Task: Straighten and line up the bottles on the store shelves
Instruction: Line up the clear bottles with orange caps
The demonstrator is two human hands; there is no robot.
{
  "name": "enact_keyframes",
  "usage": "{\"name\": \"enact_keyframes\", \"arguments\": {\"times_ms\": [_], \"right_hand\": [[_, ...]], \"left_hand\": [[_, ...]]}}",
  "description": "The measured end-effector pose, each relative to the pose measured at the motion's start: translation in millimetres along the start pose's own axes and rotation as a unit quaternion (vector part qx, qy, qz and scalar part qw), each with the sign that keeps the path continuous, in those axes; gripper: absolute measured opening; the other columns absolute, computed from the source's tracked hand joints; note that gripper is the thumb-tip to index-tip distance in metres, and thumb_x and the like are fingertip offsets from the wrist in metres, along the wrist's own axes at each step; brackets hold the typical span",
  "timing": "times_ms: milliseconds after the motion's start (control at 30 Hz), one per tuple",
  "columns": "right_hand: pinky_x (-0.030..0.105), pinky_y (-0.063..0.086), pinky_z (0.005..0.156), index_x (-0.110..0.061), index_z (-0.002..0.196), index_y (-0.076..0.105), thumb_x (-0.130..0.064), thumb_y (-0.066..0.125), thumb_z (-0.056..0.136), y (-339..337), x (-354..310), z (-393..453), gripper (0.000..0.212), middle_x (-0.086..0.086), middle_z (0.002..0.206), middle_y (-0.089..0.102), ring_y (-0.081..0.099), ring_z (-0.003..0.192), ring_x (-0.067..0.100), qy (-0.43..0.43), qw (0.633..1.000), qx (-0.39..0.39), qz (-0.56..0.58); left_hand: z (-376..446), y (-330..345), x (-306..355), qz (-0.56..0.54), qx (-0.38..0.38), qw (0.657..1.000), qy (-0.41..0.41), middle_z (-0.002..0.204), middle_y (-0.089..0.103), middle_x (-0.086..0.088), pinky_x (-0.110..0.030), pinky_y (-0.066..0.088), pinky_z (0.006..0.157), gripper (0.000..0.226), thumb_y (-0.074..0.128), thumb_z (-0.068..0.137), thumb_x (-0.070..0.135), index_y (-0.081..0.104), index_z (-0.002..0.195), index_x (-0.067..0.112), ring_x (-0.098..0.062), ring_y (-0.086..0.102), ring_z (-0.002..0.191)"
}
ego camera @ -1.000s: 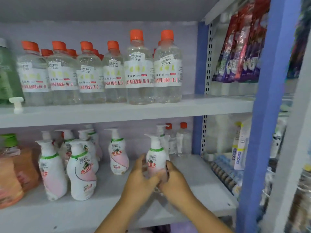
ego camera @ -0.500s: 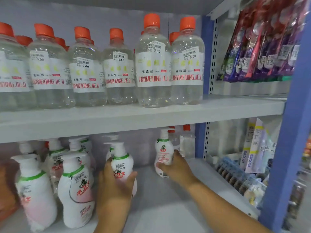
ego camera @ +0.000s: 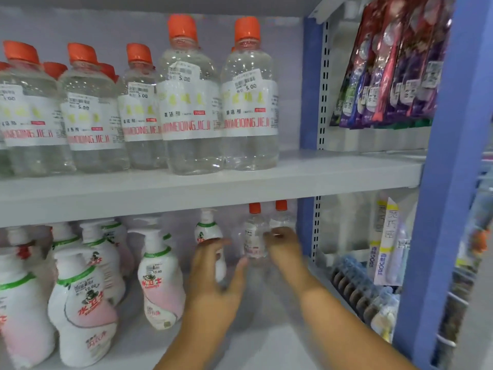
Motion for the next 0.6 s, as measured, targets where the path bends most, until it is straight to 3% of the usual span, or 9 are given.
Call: {"name": "enact_keyframes", "arguments": {"times_ms": [67,100,167,200,267,333,400,533,600], "right_hand": [[0.012,0.039,0.062,-0.010,0.089,0.061,-0.011,0.068,0.091,-28,8,0,0.007,-0.001,0.085,0.058,0.056,0.081,0.021,-0.023,0.990,0.139,0.027],[0.015,0.039,0.071,-0.009,0.102,0.061,-0.016,0.073,0.088,-32,18,0,0.020,0.002,0.097,0.058,0.055,0.092,0.023,-0.027,0.984,0.175,0.006],[0.027,0.048,0.088,-0.013,0.129,0.058,-0.031,0.081,0.080,-24,43,10,0.057,0.008,0.121,0.059,0.059,0.110,0.027,-0.033,0.985,0.160,-0.051],[0.032,0.052,0.089,-0.021,0.138,0.052,-0.039,0.082,0.077,-19,53,15,0.070,0.006,0.127,0.060,0.062,0.113,0.026,-0.029,0.988,0.134,-0.066],[0.028,0.051,0.083,-0.027,0.148,0.042,-0.043,0.077,0.081,-10,59,21,0.077,0.002,0.132,0.062,0.066,0.111,0.025,-0.030,0.991,0.087,-0.092],[0.022,0.042,0.082,-0.023,0.148,0.043,-0.033,0.073,0.087,-5,64,30,0.069,0.000,0.133,0.063,0.066,0.111,0.024,-0.041,0.991,0.083,-0.094],[0.024,0.048,0.087,-0.028,0.146,0.046,-0.032,0.074,0.086,-4,64,34,0.066,-0.006,0.131,0.064,0.067,0.111,0.018,-0.052,0.992,0.089,-0.071],[0.036,0.060,0.080,-0.036,0.122,0.054,-0.049,0.076,0.076,3,86,45,0.053,-0.010,0.104,0.069,0.070,0.092,0.011,-0.029,0.994,0.075,-0.072],[0.036,0.059,0.079,-0.035,0.112,0.055,-0.051,0.077,0.073,-2,76,40,0.048,-0.009,0.099,0.070,0.070,0.088,0.014,-0.027,0.992,0.087,-0.090]], "left_hand": [[17,44,-21,-0.030,-0.033,0.994,-0.102,0.112,0.057,0.021,-0.004,0.043,0.080,0.037,0.079,0.087,0.024,0.052,0.108,0.041,0.018,0.057,0.097],[24,63,-32,-0.044,-0.043,0.988,-0.140,0.107,0.056,0.023,-0.004,0.044,0.076,0.038,0.079,0.088,0.020,0.052,0.111,0.036,0.020,0.057,0.091],[37,90,-51,-0.032,-0.036,0.982,-0.185,0.096,0.054,0.018,-0.006,0.039,0.068,0.043,0.081,0.086,0.018,0.054,0.120,0.019,0.008,0.059,0.084],[40,99,-58,-0.011,-0.036,0.981,-0.192,0.095,0.053,0.013,-0.008,0.036,0.066,0.049,0.083,0.084,0.020,0.054,0.122,0.014,-0.004,0.059,0.084],[46,117,-74,-0.001,-0.051,0.976,-0.212,0.095,0.056,0.011,-0.006,0.038,0.062,0.048,0.086,0.080,0.020,0.051,0.114,0.019,-0.009,0.058,0.082],[49,133,-97,0.001,-0.071,0.973,-0.220,0.093,0.065,0.012,-0.005,0.046,0.061,0.045,0.088,0.075,0.020,0.055,0.105,0.021,-0.007,0.066,0.081],[51,139,-115,0.012,-0.063,0.976,-0.210,0.094,0.073,0.009,-0.015,0.056,0.068,0.044,0.089,0.069,0.020,0.062,0.104,0.025,-0.005,0.072,0.084],[53,144,-131,0.004,-0.063,0.979,-0.196,0.098,0.074,0.011,-0.009,0.051,0.070,0.044,0.086,0.074,0.008,0.062,0.106,0.026,0.008,0.069,0.085],[51,142,-134,0.004,-0.071,0.975,-0.211,0.106,0.070,0.010,-0.013,0.052,0.077,0.049,0.085,0.075,0.023,0.059,0.116,0.026,0.003,0.068,0.093]]}}
Point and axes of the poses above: each hand's wrist, its own z-axis towards the middle knuckle, its own y-axis out of the palm, x = y × z, the point moved 6 cm from there along z, towards the middle knuckle
